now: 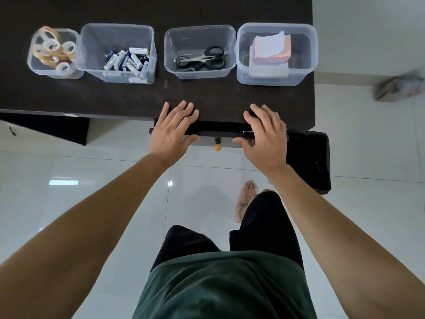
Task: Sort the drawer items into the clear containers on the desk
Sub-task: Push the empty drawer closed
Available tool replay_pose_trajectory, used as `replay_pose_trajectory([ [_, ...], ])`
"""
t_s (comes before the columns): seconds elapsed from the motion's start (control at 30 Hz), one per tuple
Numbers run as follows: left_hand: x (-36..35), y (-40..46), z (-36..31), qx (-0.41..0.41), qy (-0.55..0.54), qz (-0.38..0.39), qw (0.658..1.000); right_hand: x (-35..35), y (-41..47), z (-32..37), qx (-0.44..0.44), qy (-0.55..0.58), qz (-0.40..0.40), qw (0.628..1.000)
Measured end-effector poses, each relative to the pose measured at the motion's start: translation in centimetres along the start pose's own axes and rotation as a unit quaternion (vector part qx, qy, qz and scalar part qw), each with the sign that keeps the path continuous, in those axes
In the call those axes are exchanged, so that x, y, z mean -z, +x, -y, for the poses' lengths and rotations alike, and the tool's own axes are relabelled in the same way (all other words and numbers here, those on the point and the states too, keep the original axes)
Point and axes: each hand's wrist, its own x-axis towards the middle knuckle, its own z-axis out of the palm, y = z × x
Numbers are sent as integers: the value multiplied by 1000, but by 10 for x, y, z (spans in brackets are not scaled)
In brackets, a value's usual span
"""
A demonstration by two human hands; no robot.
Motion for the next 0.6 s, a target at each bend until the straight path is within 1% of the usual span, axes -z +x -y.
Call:
replay_pose_trajectory([
  [0.13, -13, 13, -3, 9, -4, -87, 996, -9, 12, 4, -15, -7, -72, 997],
  [0.27, -26, 21, -4, 6, 21, -140, 990, -18, 22, 3, -7, -36, -126, 991],
  [0.4, -34, 23, 1, -10, 41, -174, 984, -30, 24, -1, 13, -72, -173, 982],
  [0.5, -34, 23, 4, -23, 49, -179, 982, -34, 24, -4, 37, -100, -190, 976],
  [0.6, -35, 28, 3, -14, 64, -188, 980, -38, 27, -3, 34, -125, -219, 967],
])
